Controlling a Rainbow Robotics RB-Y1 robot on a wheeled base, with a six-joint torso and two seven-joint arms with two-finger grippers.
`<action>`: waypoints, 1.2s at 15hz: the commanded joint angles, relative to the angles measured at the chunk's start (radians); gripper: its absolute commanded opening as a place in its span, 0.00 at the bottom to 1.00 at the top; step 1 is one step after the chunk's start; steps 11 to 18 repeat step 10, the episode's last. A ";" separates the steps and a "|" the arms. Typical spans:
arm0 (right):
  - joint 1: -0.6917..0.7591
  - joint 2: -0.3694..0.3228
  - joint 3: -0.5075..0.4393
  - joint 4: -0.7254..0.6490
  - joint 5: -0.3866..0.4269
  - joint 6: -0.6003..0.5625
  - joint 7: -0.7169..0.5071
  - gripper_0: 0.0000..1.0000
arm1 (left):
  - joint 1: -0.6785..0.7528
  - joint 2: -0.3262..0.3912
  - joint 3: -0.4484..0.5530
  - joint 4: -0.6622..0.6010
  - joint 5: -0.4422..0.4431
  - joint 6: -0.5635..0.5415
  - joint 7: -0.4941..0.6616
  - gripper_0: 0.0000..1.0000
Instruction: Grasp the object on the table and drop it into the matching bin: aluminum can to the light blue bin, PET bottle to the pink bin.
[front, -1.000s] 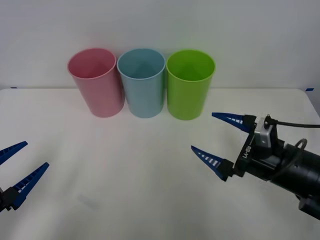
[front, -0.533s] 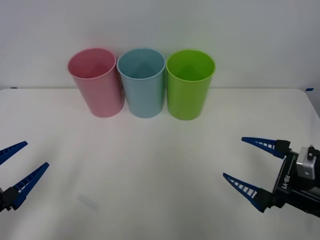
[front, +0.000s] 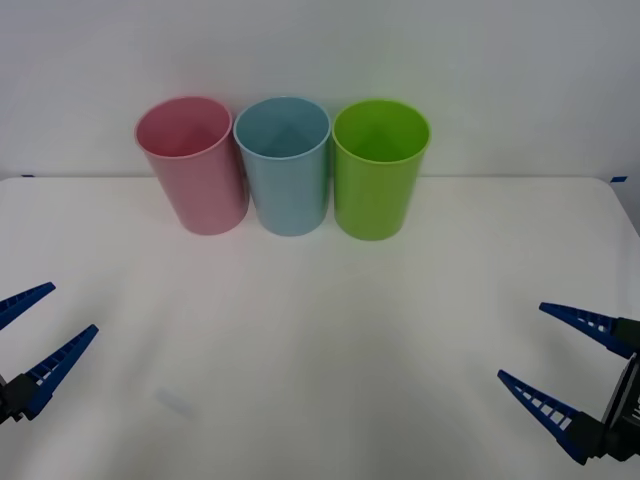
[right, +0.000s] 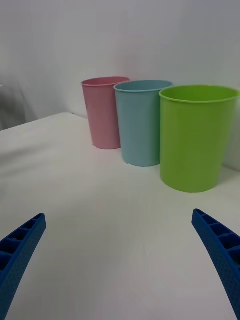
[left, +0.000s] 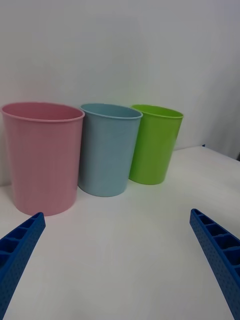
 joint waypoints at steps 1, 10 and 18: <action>-0.007 0.000 -0.004 0.016 -0.008 0.002 0.008 1.00 | 0.000 0.000 0.000 0.000 0.000 0.000 0.000 1.00; 0.004 0.000 -0.015 0.016 0.002 0.002 0.008 1.00 | 0.000 0.000 0.000 0.000 0.000 0.000 0.000 1.00; 0.004 0.000 -0.015 0.016 0.002 0.002 0.008 1.00 | 0.000 0.000 0.000 0.000 0.000 0.000 0.000 1.00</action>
